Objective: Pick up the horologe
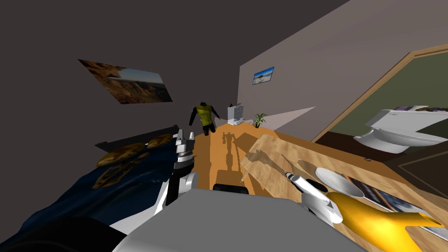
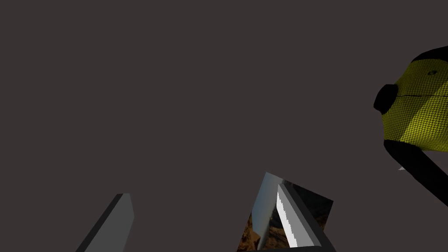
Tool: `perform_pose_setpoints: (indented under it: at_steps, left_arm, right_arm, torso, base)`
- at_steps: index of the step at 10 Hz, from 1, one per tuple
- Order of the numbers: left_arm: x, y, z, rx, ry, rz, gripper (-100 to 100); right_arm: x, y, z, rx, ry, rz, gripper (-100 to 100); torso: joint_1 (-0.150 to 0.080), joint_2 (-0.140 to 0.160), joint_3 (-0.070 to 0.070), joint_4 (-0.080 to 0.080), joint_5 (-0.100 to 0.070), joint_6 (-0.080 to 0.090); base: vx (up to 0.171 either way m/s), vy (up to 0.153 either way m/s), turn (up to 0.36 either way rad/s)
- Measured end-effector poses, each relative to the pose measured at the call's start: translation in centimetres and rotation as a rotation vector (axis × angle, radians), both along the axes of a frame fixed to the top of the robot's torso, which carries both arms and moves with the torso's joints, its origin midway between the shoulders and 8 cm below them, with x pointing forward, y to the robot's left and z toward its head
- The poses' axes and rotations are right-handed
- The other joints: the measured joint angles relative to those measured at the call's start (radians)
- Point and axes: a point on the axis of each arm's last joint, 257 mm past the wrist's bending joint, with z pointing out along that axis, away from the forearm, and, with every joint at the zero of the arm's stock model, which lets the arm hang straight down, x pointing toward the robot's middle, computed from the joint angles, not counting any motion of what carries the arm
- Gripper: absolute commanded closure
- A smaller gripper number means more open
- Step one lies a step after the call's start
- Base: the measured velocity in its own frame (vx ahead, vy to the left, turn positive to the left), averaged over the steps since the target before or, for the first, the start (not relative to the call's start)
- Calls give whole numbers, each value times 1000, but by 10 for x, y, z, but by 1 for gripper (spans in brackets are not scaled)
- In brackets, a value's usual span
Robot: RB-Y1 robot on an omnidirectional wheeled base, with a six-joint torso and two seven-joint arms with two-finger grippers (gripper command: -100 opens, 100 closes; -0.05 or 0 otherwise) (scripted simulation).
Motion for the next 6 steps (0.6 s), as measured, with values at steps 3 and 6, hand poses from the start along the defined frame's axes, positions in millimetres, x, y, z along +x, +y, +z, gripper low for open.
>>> perform_pose_setpoints:
  at_steps: [3, 6]
  left_arm:
    - [0, 0, 0, 0, 0, 0, 0]
    - [0, 0, 0, 0, 0, 0, 0]
  right_arm:
    - [0, -4, 3, -2, 1, -4, 100]
    - [0, -10, 9, 3, 6, -13, 0]
  torso:
    - [2, 3, 1, 0, 0, 1]
    - [2, 3, 2, 1, 0, 1]
  base:
    - [-48, 40, 11]
    - [-37, 31, 3]
